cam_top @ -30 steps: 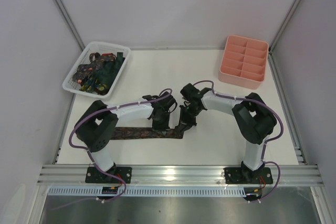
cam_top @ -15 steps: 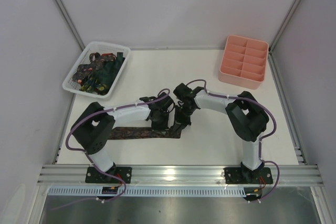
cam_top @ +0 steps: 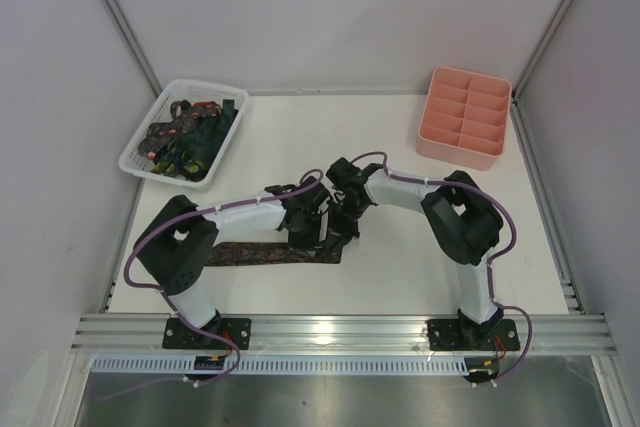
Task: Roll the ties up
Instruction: Roll the tie
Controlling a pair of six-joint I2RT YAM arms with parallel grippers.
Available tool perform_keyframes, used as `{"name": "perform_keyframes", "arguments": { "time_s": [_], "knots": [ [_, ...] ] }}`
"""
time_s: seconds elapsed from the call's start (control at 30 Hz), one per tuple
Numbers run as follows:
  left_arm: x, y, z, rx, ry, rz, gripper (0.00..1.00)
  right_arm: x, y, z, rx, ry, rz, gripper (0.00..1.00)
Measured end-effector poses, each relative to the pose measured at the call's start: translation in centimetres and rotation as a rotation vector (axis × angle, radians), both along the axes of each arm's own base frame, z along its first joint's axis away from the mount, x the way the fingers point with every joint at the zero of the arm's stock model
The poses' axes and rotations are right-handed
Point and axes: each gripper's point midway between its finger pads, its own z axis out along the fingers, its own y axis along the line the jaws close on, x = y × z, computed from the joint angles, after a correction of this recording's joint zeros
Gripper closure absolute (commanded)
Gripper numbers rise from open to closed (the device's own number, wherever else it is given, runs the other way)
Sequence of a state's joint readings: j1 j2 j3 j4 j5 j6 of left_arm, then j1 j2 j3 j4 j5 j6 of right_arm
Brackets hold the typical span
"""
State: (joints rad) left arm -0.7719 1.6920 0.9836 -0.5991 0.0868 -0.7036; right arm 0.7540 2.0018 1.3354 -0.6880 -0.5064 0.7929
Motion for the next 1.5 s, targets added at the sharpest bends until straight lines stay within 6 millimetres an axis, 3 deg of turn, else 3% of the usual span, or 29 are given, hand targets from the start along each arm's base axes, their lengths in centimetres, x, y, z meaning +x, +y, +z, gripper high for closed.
{"name": "perform_keyframes", "arguments": {
  "time_s": [0.17, 0.4, 0.53, 1.0, 1.17, 1.5],
  "knots": [
    [0.0, 0.0, 0.0, -0.001, 0.0, 0.003, 1.0, 0.0, 0.2, 0.0, 0.007, 0.003, 0.002, 0.87],
    [0.0, 0.0, 0.0, 0.0, 0.0, 0.003, 1.0, -0.1, 1.0, 0.2, 0.047, 0.011, 0.017, 0.57],
    [0.0, 0.5, 0.0, 0.012, 0.005, 0.013, 1.0, -0.3, 1.5, 0.5, 0.104, 0.012, 0.031, 0.49],
    [-0.6, 1.1, 0.3, 0.005, 0.003, 0.024, 0.99, -0.8, 1.7, 1.0, 0.299, -0.105, 0.083, 0.5],
    [-0.7, 1.4, 1.2, -0.014, -0.013, 0.039, 0.99, -0.9, 1.7, 1.0, 0.341, -0.114, 0.084, 0.52],
    [0.2, 2.3, 4.2, -0.068, -0.068, 0.09, 0.99, -0.6, 1.6, 0.5, 0.406, -0.125, 0.054, 0.68]
  ]
}}
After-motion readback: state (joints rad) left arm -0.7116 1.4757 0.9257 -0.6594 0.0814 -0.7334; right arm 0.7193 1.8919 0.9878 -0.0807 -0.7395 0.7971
